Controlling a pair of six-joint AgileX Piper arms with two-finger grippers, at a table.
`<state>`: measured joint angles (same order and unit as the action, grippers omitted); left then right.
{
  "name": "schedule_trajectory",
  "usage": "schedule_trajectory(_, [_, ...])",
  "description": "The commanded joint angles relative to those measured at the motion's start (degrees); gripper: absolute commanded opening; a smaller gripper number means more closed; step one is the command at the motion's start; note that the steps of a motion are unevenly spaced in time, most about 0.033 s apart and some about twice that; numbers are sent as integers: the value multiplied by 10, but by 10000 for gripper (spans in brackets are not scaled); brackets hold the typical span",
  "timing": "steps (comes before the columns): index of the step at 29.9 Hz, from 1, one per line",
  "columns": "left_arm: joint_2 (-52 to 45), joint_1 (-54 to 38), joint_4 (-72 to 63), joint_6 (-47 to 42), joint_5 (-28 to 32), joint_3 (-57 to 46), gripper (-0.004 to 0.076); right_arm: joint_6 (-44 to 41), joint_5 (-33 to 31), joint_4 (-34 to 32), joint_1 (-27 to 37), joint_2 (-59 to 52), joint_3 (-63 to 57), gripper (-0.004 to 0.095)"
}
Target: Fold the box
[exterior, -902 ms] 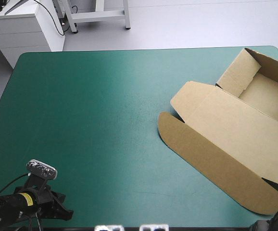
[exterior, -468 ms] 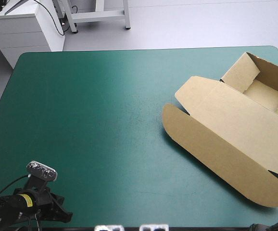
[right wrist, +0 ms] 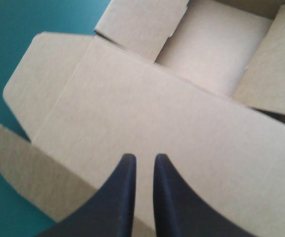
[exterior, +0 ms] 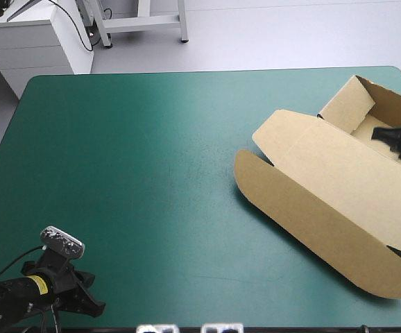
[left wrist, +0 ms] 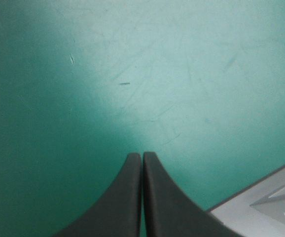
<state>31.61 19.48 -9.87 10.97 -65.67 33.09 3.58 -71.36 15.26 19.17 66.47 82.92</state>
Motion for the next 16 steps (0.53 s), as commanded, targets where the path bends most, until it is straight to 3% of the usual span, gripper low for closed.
schedule_trajectory(1, [2,1,-10,-1,53,15,-8,19,12,1,-42,-67,-55,-15])
schedule_trajectory(8, [-13,1,-10,-1,59,15,-8,65,33,1,-98,-150,-179,-18])
schedule_trajectory(16, [-51,1,-10,-1,43,15,-8,100,90,7,-103,-236,-352,-18])
